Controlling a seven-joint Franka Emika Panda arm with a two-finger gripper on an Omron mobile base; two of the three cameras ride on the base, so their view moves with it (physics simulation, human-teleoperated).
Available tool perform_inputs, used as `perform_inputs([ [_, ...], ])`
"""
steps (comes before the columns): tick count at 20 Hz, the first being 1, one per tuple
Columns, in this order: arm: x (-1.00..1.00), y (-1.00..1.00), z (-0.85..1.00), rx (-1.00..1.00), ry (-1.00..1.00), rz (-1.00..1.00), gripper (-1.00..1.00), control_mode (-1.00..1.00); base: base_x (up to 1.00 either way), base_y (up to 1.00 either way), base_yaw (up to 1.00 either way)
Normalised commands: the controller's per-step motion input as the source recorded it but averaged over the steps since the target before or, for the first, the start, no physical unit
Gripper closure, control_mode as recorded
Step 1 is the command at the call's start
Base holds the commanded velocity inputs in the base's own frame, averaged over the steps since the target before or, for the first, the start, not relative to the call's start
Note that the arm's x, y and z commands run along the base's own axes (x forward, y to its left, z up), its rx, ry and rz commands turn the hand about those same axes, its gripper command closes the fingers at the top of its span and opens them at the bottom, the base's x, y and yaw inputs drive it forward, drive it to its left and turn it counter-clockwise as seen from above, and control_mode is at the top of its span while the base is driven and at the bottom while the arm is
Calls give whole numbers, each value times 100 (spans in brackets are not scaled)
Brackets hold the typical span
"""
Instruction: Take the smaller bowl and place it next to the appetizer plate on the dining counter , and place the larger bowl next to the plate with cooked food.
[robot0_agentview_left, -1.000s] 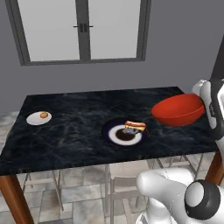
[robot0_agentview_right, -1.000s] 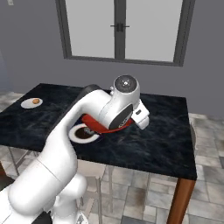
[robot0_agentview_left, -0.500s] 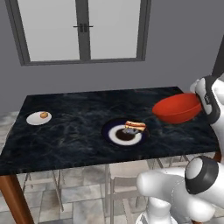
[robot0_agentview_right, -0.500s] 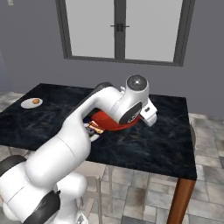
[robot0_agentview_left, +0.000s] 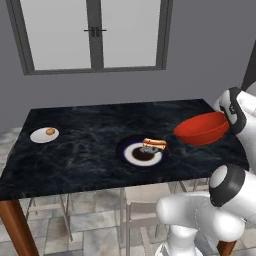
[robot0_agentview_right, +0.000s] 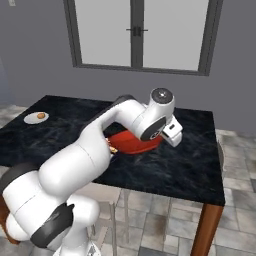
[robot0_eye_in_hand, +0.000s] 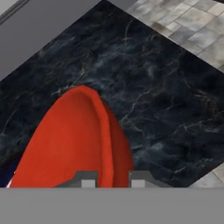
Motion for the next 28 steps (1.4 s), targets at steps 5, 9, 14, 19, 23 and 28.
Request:
perform_inputs([
  [5, 35, -26, -28, 0, 3, 4, 100, -100, 0, 0, 0],
  [9, 54, -14, -33, 0, 8, 4, 100, -100, 0, 0, 0],
  [14, 59, -2, -44, 0, 9, 5, 100, -100, 0, 0, 0],
  [19, 60, -5, -42, 0, 7, 6, 100, -100, 0, 0, 0],
  [23, 56, -15, -39, 0, 3, 7, 100, -100, 0, 0, 0],
  [28, 51, -24, -40, 0, 0, 8, 100, -100, 0, 0, 0],
])
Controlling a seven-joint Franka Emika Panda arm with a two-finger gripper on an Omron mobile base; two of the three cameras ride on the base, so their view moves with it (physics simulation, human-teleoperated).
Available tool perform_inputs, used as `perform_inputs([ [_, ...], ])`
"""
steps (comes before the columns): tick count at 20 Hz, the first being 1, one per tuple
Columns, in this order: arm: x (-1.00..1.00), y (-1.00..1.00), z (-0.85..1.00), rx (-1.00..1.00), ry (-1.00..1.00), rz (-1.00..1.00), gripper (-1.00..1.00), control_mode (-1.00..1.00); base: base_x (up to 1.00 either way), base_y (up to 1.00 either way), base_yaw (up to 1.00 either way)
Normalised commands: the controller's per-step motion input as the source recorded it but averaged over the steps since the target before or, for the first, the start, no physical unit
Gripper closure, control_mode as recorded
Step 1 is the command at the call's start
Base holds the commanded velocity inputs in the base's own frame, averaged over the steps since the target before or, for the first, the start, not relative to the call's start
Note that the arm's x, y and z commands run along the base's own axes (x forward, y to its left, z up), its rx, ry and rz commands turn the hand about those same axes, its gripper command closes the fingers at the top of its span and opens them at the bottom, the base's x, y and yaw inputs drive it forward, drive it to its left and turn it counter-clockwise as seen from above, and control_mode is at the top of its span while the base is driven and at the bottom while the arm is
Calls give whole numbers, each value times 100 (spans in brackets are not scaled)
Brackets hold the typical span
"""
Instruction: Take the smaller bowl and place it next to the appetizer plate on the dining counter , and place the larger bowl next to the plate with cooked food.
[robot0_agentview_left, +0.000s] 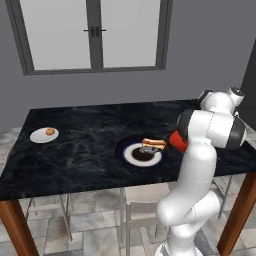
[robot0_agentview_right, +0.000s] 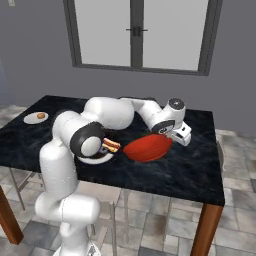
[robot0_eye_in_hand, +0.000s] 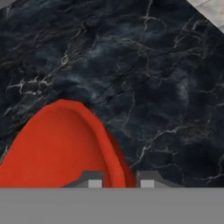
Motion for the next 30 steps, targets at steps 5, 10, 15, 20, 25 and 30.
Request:
perform_inputs([
  [5, 40, -10, -44, 0, 1, 9, 100, -100, 0, 0, 0],
  [10, 7, 7, -53, -2, 6, 11, -100, -100, 0, 0, 0],
  [15, 0, 39, -27, -3, 9, 5, -100, -100, 0, 0, 0],
  [20, -1, 20, 69, 0, 1, 0, -100, -100, 0, 0, 0],
  [25, -27, 9, 95, 0, 0, 0, -100, -100, 0, 0, 0],
  [30, -82, 27, 67, -7, 0, 1, -100, -100, 0, 0, 0],
])
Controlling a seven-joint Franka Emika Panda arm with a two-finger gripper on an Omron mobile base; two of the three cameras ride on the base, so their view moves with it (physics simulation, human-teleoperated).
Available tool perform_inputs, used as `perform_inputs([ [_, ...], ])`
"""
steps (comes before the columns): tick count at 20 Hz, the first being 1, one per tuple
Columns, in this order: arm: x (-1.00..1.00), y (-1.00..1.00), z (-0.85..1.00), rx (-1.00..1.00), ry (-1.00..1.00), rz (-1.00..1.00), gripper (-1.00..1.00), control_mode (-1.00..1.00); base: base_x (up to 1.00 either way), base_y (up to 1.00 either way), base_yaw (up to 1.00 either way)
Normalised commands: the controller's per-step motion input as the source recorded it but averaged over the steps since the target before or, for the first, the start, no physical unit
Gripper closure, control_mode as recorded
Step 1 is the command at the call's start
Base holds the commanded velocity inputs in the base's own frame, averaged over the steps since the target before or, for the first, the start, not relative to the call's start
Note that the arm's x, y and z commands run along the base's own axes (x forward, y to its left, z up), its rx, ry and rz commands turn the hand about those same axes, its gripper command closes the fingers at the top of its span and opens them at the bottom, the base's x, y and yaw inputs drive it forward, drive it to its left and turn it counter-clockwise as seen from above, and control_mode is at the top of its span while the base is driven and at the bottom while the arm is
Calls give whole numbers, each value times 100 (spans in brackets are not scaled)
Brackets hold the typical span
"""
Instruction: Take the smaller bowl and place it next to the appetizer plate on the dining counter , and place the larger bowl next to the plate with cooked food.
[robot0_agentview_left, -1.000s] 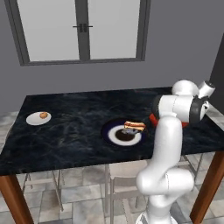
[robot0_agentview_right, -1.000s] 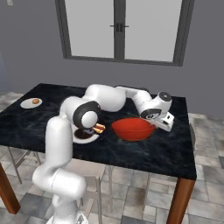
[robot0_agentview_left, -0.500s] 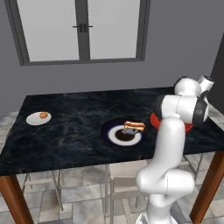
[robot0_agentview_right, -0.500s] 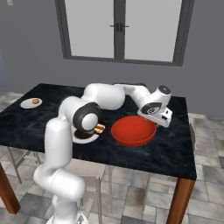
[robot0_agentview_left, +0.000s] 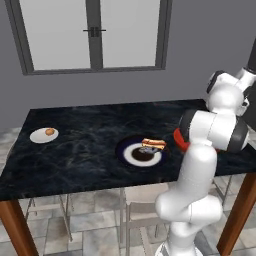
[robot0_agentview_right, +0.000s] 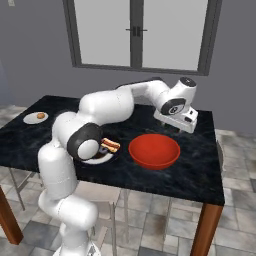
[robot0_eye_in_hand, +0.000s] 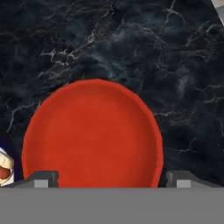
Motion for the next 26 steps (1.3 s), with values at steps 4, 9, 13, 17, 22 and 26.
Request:
perform_inputs([
  [4, -68, 73, 61, -9, 0, 4, -100, -100, 0, 0, 0],
  [9, -50, 99, 57, -11, 0, 4, -100, -100, 0, 0, 0],
  [13, -54, 100, 29, -15, -11, 8, -100, -100, 0, 0, 0],
  [17, -56, 100, 13, -20, -21, 8, -100, -100, 0, 0, 0],
  [22, -71, 68, 41, -15, -30, 4, -100, -100, 0, 0, 0],
  [26, -75, 28, 60, -9, -34, 12, -100, -100, 0, 0, 0],
])
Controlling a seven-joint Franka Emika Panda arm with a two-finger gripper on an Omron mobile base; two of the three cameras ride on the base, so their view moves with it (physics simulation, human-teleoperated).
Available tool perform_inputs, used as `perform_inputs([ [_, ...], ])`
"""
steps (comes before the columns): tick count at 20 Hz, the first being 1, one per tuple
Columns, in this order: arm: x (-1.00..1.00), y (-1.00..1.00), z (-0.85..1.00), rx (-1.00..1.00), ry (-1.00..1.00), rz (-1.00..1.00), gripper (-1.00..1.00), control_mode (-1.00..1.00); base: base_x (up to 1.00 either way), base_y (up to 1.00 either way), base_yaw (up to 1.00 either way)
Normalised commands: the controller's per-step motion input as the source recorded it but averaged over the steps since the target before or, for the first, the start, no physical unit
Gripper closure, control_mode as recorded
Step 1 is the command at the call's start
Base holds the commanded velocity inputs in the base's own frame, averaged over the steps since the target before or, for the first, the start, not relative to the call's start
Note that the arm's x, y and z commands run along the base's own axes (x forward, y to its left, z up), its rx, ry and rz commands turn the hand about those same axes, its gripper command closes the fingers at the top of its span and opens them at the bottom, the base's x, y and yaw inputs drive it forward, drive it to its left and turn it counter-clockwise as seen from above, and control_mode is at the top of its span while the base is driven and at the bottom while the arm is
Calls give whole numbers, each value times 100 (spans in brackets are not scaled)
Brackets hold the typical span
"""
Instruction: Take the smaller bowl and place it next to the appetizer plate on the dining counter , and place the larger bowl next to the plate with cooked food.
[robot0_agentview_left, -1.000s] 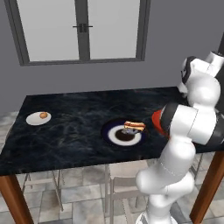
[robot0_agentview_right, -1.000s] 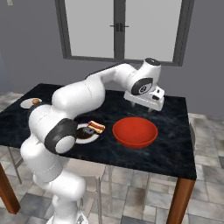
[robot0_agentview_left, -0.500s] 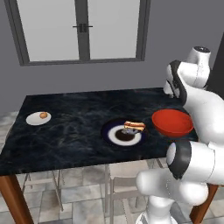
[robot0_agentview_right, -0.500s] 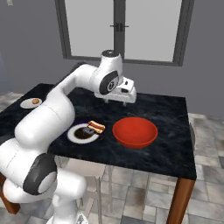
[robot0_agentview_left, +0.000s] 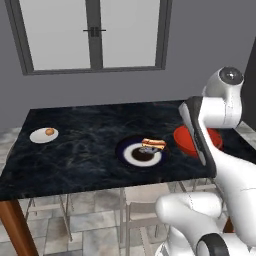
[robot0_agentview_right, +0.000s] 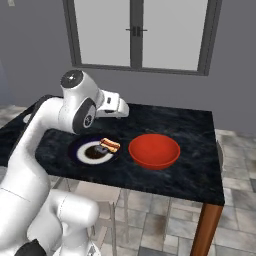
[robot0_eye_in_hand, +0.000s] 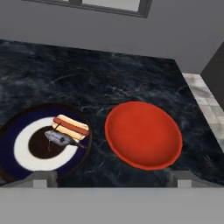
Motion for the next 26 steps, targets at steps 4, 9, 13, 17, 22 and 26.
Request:
perform_inputs([
  [4, -66, 19, 48, -3, -25, 18, -100, -100, 0, 0, 0],
  [9, -26, 4, 35, 0, -18, 16, -100, -100, 0, 0, 0],
  [13, 0, 17, 27, 0, -2, 5, -100, -100, 0, 0, 0],
  [17, 0, 0, 0, 0, 0, 0, -100, 100, -27, 61, 0],
  [22, 0, 0, 0, 0, 0, 0, -100, 100, -65, 93, 0],
  [26, 0, 0, 0, 0, 0, 0, -100, 100, -88, 100, 0],
])
